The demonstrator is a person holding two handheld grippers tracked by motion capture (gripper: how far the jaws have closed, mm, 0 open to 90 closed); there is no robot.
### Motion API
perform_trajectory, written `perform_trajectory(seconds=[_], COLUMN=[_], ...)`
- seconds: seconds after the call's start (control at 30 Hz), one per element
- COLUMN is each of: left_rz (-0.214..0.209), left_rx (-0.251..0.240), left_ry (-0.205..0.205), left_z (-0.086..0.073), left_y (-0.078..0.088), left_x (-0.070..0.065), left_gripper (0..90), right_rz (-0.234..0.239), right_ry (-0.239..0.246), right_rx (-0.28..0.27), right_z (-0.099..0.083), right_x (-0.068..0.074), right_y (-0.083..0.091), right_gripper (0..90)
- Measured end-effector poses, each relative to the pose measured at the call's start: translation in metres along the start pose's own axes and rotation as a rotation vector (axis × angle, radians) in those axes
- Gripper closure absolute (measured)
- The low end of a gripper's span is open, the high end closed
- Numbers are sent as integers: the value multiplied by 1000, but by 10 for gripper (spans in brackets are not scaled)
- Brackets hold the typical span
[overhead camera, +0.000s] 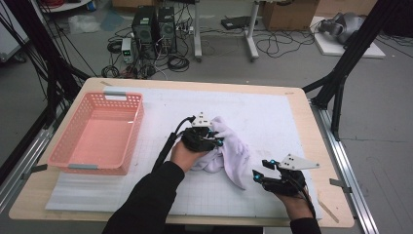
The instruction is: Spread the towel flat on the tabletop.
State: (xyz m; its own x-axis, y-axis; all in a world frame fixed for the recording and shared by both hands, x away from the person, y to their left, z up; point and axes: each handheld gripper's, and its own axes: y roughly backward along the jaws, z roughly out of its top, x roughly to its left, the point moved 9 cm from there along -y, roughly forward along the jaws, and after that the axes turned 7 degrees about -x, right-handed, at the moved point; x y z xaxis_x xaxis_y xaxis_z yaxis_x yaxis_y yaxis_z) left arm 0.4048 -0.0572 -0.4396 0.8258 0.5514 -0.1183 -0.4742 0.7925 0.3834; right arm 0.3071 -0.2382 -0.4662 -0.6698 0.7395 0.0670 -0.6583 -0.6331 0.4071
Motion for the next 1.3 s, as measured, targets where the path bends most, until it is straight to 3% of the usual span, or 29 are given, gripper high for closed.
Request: perform_trajectory(seconds=[0.17, 0.23, 0.3, 0.33, 0.43, 0.57, 0.83, 1.07, 1.2, 1.23, 1.27, 1.3], left_rz=[-14, -9, 12, 14, 13, 20, 14, 8, 6, 6, 3, 3], left_rx=[-18, -33, -32, -49, -60, -69, -74, -53, -53, -54, -53, -54], left_ry=[-15, -20, -55, -53, -58, -43, -2, -11, -8, -11, -11, -12], left_z=[-1, -4, -8, -13, -18, -33, -61, -76, -77, -78, -78, -78], left_y=[17, 30, 44, 58, 72, 102, 134, 148, 147, 147, 147, 146], left_x=[-2, -2, -1, -1, -4, -7, -15, -23, -22, -22, -22, -22], left_gripper=[734, 734, 736, 737, 743, 750, 758, 772, 774, 774, 774, 774], right_rz=[-11, -16, -32, -36, -48, -63, -62, -36, 32, 32, 83, 83], right_ry=[4, 5, 1, -1, -13, -19, -15, -42, -71, -71, -88, -88], right_rx=[-3, -6, -14, -11, -14, -25, -23, -20, 6, 6, 23, 23], right_z=[1, 1, 3, 3, 4, 8, 18, 37, 44, 44, 47, 47], right_x=[-2, -2, -5, -5, -8, -11, -15, -11, 4, 4, 13, 13], right_y=[0, 1, 2, 2, 0, -2, -15, -50, -82, -82, -99, -99], right_gripper=[438, 437, 436, 435, 433, 433, 424, 409, 388, 388, 363, 363])
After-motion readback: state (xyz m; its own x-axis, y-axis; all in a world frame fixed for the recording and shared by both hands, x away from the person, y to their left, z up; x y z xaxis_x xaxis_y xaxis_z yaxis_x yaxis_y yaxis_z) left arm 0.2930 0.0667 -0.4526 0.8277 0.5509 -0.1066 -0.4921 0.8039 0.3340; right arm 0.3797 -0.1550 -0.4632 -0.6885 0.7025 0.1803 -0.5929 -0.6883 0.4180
